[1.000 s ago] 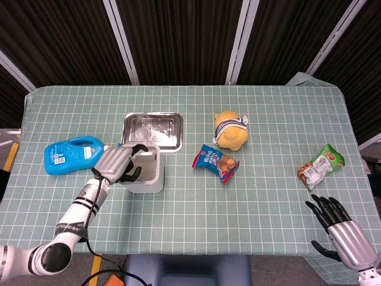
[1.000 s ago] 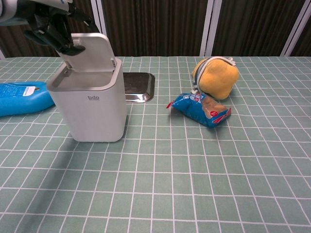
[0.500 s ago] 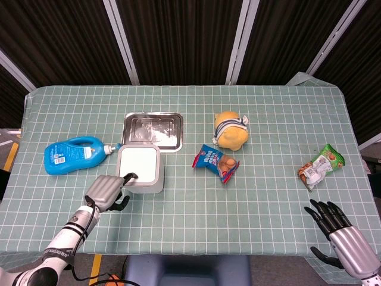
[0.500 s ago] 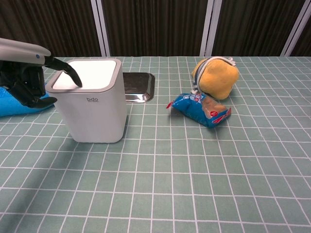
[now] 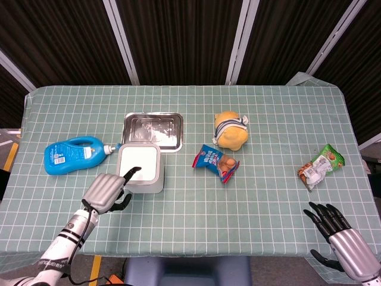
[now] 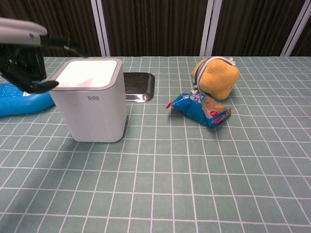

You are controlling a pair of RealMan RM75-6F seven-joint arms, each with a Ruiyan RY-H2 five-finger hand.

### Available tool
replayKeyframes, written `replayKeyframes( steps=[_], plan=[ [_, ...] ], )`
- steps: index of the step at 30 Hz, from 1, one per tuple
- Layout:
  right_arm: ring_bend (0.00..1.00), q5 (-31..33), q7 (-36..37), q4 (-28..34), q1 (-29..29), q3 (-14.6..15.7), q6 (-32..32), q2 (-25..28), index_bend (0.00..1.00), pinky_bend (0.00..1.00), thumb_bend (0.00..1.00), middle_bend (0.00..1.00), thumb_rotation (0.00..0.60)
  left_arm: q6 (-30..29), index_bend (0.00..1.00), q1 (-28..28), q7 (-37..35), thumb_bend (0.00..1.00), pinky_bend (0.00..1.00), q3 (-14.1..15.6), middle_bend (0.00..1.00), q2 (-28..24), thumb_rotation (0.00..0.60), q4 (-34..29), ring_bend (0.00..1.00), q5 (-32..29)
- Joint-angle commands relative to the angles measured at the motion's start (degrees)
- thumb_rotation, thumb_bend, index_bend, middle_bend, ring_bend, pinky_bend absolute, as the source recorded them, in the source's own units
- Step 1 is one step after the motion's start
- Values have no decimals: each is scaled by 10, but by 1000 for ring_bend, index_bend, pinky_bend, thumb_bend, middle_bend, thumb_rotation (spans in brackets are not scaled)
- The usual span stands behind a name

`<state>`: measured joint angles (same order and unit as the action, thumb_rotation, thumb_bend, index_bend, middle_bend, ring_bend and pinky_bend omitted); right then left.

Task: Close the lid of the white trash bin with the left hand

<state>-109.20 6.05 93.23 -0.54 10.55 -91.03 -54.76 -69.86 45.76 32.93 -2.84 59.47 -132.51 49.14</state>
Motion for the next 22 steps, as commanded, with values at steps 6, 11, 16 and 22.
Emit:
replayKeyframes(
  steps=[6, 11, 16, 22],
  plan=[
    [0, 2, 4, -2, -2, 2, -2, 4, 0, 0, 308, 0, 600, -239, 51, -277, -193, 483, 515, 190, 411, -97, 600, 103, 377, 545],
    [0, -6, -13, 0, -2, 8, 9, 0, 0, 0, 307, 0, 600, -383, 45, -442, -250, 450, 5, 240, 14, -25, 600, 310, 0, 578],
    [0, -20, -30, 1, -3, 15, 16, -4, 0, 0, 307, 0, 600, -399, 28, -509, -249, 431, 0, 227, 0, 17, 600, 392, 0, 527],
    [0, -10, -25, 6, -4, 17, 17, 3, 0, 0, 307, 0, 600, -364, 25, -507, -276, 434, 0, 223, 0, -2, 600, 380, 0, 533]
  ],
)
